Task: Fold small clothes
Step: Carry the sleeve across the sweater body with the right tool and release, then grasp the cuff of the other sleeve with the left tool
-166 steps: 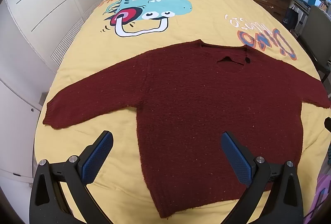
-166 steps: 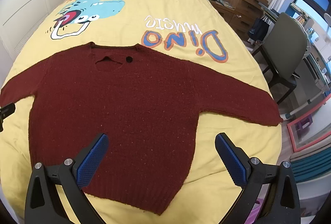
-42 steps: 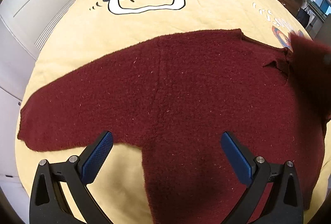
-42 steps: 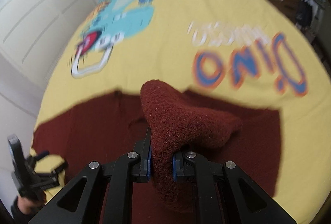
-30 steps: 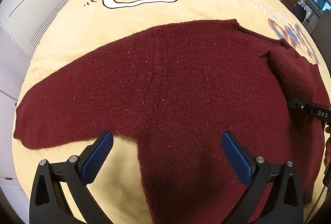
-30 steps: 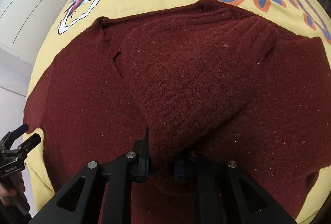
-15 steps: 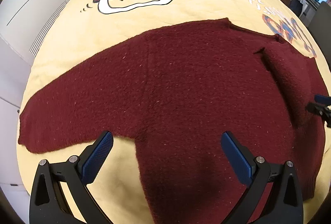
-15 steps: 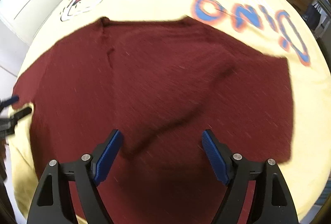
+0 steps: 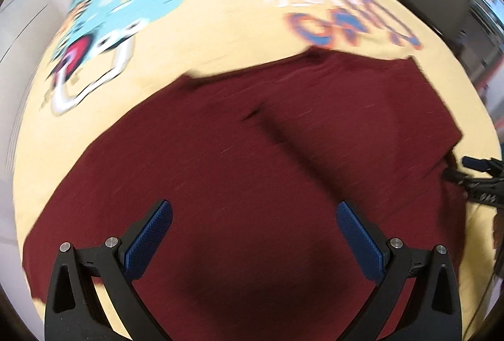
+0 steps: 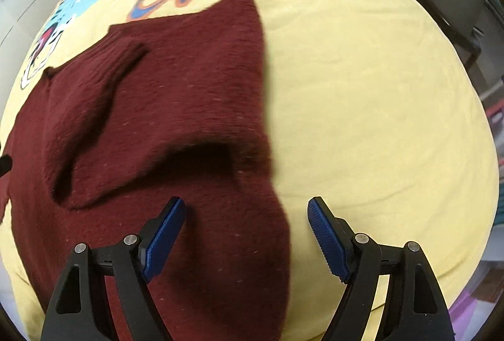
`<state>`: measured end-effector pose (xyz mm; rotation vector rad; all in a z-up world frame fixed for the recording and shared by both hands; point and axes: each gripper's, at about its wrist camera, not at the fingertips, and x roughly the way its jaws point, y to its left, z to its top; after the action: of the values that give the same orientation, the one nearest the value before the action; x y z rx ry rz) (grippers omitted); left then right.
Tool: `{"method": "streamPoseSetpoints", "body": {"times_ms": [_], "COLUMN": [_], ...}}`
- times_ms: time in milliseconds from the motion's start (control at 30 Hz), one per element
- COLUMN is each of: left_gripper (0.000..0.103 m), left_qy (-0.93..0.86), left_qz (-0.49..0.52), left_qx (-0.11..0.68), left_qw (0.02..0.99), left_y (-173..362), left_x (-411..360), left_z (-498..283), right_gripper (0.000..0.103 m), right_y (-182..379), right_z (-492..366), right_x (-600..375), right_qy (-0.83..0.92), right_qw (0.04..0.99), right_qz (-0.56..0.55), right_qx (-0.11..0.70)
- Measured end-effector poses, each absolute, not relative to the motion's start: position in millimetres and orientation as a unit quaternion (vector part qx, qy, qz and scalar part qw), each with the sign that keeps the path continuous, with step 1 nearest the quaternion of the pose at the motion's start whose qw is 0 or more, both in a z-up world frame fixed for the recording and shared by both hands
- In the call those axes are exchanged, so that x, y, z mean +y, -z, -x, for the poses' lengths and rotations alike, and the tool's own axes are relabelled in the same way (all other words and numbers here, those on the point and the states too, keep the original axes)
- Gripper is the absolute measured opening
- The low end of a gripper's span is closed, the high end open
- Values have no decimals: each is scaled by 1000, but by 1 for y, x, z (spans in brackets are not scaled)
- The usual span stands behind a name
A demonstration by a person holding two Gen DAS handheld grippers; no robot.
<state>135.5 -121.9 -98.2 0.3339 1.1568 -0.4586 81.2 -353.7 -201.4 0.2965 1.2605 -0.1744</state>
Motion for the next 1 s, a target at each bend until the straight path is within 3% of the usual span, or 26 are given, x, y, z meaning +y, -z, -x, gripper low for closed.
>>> {"method": "streamPoseSetpoints", "body": {"times_ms": [533,600,667,700,733,767,800,967,1000], "left_gripper": [101,84,76,58,46,20,13,12,12], "left_qy": [260,241,239,237,230,224,221,221,220], "left_qz": [-261,-275,-249,-239,-237,-236,-230,-172,-163], "left_qx": [557,568,577,575,570,566,564,556,552], "left_qw": [744,737,740,746,752,757,762,783,787], "left_y": [160,175,178,175,171,167,163,137,132], "left_x": [-257,-258,-250,-244,-238,-233,-227,-184,-176], "left_z": [-160,-166,-174,-177,-180,-183,-186,-201,-202], "right_gripper": [81,81,81,81,81,81,81,80,69], "right_y": [213,215,216,216,217,216,216,214,215], "right_z": [-77,-75,-74,-74,-75,-74,-75,-89,-93], "right_x": [-369,-371,-371,-372,-372,-372,-372,-377,-378], "right_qy": [66,66,66,66,66,67,69,75,76], "right_qw": [790,789,789,789,790,790,791,797,796], "right_qz": [-164,-169,-169,-168,-168,-167,-166,-174,-175], "right_qx": [587,587,586,587,586,586,585,573,575]}}
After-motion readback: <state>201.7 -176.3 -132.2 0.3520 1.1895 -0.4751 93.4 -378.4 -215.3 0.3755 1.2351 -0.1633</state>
